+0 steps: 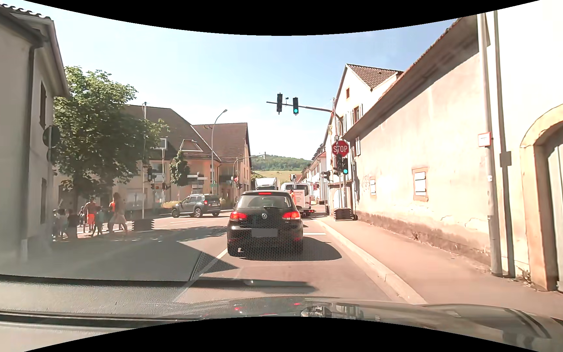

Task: Follow the waypoints while adhering to traffic rules and regulations

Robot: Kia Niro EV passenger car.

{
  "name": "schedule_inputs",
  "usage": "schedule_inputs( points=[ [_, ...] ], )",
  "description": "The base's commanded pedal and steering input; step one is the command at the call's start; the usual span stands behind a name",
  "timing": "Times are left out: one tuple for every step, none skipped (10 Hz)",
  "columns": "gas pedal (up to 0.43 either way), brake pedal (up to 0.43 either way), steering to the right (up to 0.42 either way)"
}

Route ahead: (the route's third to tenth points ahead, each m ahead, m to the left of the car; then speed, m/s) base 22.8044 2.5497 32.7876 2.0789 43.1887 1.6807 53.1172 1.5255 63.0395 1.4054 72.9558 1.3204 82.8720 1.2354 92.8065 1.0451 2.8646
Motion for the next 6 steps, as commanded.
schedule_inputs(
  points=[
    [0.000, 0.201, -0.003],
    [0.000, 0.207, -0.006],
    [0.000, 0.207, -0.010],
    [0.000, 0.207, -0.014],
    [0.000, 0.201, -0.018],
    [0.000, 0.207, -0.022]
  ],
)
